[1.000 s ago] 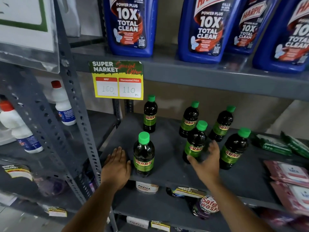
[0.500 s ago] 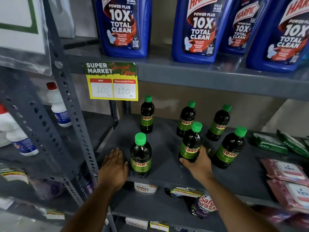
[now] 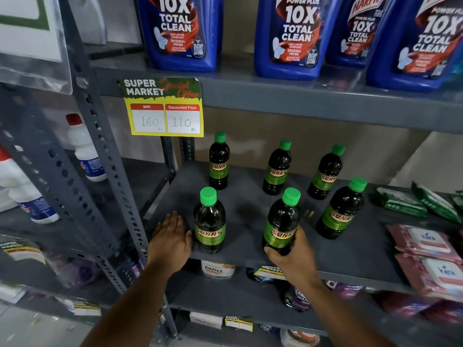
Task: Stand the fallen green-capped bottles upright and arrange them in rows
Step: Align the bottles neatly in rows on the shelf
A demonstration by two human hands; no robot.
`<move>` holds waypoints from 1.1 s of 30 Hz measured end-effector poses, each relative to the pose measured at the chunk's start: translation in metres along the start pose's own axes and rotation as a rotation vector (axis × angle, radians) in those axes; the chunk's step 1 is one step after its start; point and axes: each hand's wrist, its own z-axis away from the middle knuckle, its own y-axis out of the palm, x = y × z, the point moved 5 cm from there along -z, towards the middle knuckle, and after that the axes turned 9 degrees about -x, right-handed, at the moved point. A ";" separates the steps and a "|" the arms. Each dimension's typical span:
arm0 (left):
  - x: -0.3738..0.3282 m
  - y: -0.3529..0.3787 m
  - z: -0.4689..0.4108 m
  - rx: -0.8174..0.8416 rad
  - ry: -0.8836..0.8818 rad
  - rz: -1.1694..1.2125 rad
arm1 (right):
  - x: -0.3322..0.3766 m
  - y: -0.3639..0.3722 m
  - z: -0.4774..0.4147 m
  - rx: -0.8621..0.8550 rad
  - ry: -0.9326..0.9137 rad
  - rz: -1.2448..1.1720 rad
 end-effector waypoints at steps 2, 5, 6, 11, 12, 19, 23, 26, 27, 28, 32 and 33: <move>0.002 0.001 0.000 0.005 0.005 -0.001 | 0.001 0.000 0.001 -0.001 0.000 0.005; 0.002 0.002 -0.001 0.013 0.005 0.012 | 0.001 0.000 0.000 0.002 0.022 0.004; 0.001 0.002 -0.001 0.014 0.005 0.011 | 0.001 -0.002 0.001 -0.003 0.025 0.012; 0.000 0.003 -0.001 0.014 0.009 0.001 | 0.001 -0.002 0.002 0.002 0.031 0.023; 0.000 0.003 -0.001 0.012 0.010 0.001 | 0.003 -0.001 0.002 0.009 0.029 0.017; 0.000 0.004 0.001 0.012 0.030 0.005 | 0.051 0.003 0.067 -0.261 -0.461 0.130; 0.001 0.007 -0.002 0.031 0.023 0.020 | 0.075 0.072 0.071 0.200 -0.479 0.107; 0.002 0.009 0.000 0.055 0.018 -0.002 | 0.074 0.105 0.045 0.325 -0.255 0.085; 0.002 0.009 0.000 0.052 0.016 0.000 | 0.074 0.111 0.039 0.349 -0.231 0.109; 0.002 0.008 0.001 0.046 0.017 0.006 | 0.074 0.115 0.034 0.353 -0.218 0.138; 0.002 0.007 -0.001 0.023 0.023 0.031 | 0.070 0.125 0.024 0.337 -0.191 0.155; 0.002 0.007 -0.002 0.024 0.020 0.037 | 0.070 0.127 0.022 0.332 -0.186 0.157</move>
